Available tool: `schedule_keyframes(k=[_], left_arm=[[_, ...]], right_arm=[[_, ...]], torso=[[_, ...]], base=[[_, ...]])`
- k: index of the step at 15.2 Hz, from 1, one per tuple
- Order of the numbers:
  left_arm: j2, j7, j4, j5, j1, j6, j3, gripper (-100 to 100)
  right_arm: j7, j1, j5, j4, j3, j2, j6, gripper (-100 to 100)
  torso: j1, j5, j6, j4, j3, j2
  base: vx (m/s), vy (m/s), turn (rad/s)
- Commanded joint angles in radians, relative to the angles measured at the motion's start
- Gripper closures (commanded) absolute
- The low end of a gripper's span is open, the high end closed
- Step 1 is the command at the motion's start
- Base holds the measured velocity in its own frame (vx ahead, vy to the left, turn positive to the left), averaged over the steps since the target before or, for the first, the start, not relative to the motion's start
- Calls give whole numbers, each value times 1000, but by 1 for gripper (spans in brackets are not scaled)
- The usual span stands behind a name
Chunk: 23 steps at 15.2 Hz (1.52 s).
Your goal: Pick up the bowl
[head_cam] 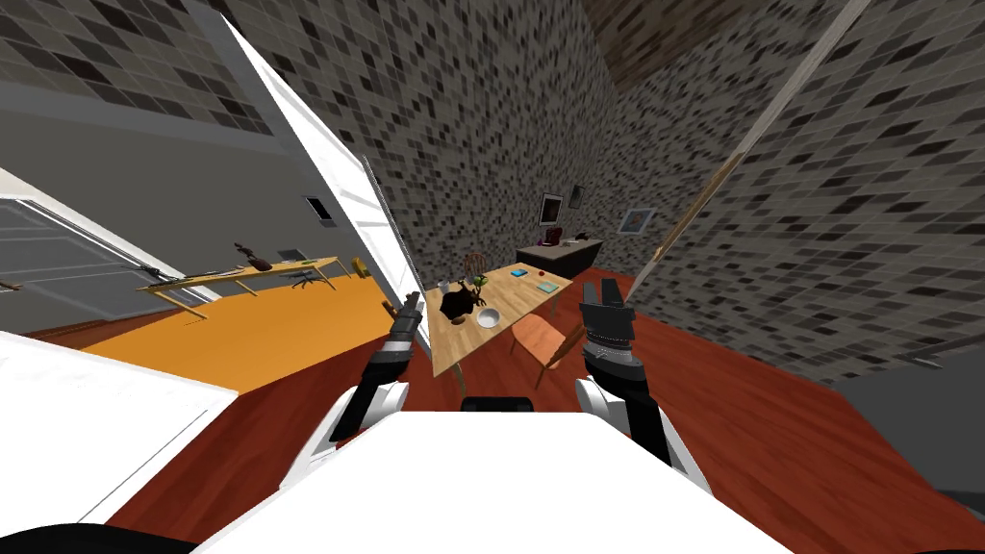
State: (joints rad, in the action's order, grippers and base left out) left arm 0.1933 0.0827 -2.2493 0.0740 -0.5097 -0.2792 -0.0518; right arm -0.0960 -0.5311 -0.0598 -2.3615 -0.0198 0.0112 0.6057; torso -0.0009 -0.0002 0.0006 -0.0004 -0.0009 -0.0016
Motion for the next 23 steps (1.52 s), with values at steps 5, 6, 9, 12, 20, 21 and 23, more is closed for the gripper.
schedule_keyframes(k=[5, 6, 9, 12, 20, 21, 23], left_arm=[[55, -16, 58, -7, 25, 95, 10, -100], [70, -22, 77, -9, 32, 124, 14, -100], [84, -28, 97, -12, 40, 162, 18, -100], [109, -42, 139, -18, 55, 227, 25, -100], [145, -71, 228, -31, 88, 377, 42, -100], [145, -71, 228, -31, 88, 390, 42, -100], [152, -79, 250, -35, 97, 430, 46, -100]], right_arm=[[0, 0, 0, 0, 0, 0, 0, 0], [0, 0, 0, 0, 0, 0, 0, 0], [0, 0, 0, 0, 0, 0, 0, 0], [0, 0, 0, 0, 0, 0, 0, 0], [0, 0, 0, 0, 0, 0, 0, 0], [0, 0, 0, 0, 0, 0, 0, 0], [0, 0, 0, 0, 0, 0, 0, 0]], torso=[[0, 0, 0, 0, 0, 0], [0, 0, 0, 0, 0, 0], [0, 0, 0, 0, 0, 0], [0, 0, 0, 0, 0, 0], [0, 0, 0, 0, 0, 0], [0, 0, 0, 0, 0, 0], [0, 0, 0, 0, 0, 0]], base=[[18, -14, -125], [16, -16, -124], [17, -14, -139], [20, -12, -142], [23, -14, -155], [20, -10, -147], [23, -11, -170]])
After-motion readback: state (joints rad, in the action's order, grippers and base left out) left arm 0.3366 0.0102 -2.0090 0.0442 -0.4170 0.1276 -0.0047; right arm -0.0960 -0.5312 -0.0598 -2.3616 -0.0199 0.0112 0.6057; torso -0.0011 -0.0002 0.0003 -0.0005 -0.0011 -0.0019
